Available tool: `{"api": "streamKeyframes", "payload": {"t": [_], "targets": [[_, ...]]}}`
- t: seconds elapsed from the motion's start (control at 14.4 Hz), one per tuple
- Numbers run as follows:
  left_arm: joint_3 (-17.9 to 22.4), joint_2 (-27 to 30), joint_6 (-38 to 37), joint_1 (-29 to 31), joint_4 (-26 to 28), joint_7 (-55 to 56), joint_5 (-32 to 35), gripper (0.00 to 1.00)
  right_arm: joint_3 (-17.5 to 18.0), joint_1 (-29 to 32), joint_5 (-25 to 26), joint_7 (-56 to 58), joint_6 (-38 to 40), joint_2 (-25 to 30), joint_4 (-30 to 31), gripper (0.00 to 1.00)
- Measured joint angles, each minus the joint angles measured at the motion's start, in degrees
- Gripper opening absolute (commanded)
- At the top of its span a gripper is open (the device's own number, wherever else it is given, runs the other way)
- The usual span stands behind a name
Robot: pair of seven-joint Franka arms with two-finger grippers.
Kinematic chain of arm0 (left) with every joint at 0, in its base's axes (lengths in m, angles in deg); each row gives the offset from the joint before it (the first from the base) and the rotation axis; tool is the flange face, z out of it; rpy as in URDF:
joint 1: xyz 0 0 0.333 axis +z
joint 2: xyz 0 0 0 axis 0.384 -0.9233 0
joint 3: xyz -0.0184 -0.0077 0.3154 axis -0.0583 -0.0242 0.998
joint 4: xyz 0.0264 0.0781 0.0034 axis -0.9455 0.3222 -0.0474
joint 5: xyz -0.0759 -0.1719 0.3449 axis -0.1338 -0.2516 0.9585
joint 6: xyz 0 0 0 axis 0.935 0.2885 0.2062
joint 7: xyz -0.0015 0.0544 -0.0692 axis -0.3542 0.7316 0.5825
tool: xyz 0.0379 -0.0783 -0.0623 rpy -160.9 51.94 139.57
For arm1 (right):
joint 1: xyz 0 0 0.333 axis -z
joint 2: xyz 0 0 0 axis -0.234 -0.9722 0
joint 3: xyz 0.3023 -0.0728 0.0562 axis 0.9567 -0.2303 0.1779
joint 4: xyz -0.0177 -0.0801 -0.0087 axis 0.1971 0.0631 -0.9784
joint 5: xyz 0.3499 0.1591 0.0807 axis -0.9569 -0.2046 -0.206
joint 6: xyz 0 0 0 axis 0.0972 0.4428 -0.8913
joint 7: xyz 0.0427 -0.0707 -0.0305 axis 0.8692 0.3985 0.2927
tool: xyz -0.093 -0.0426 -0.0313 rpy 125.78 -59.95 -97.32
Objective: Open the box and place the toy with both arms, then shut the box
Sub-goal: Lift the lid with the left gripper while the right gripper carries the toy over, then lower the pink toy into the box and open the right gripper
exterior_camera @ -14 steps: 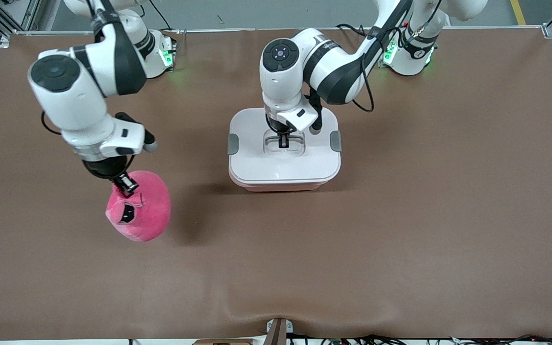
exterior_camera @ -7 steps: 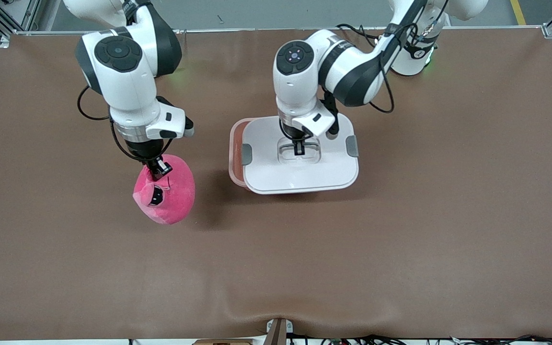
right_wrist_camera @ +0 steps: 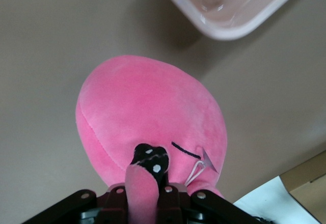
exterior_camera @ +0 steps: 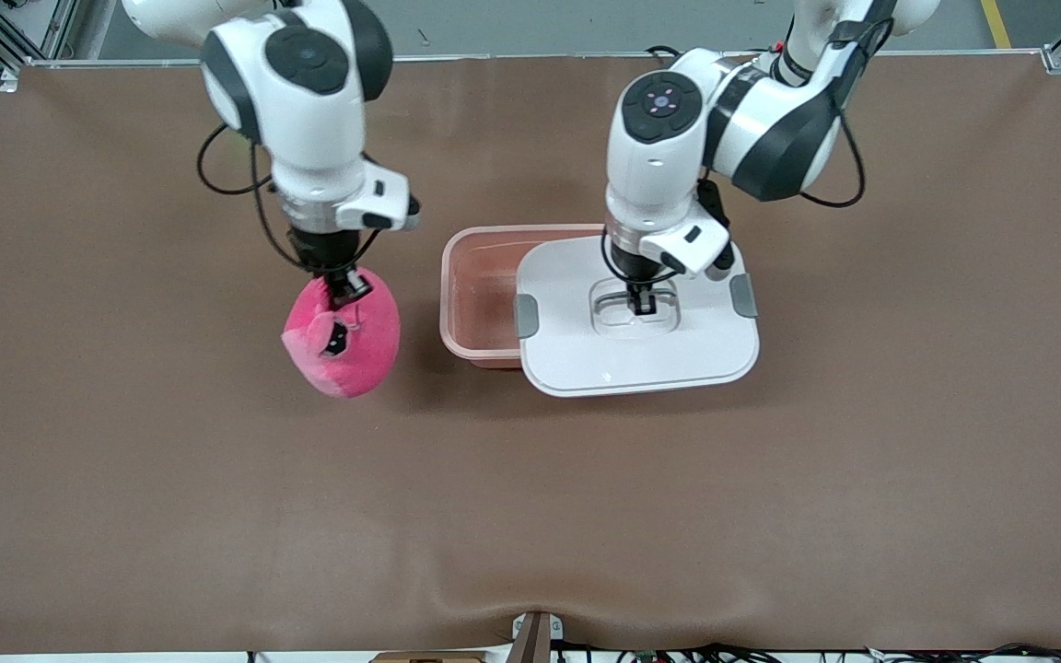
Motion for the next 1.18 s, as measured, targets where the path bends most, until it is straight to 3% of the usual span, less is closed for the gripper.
{"api": "streamKeyframes", "payload": {"t": [0.56,1.18], "targets": [[-0.05,3.65,-0.01,7.89,2.73,-11.12,0.01,0.0,0.18,-15.04,8.69,-18.74,6.84,-0.42,0.29,0.0],[-0.17,5.33,-0.01,16.4,4.37,-25.7,-1.63,0.0,0.14,-20.59,10.46,-25.85,6.9,-3.79,0.38,0.0]]}}
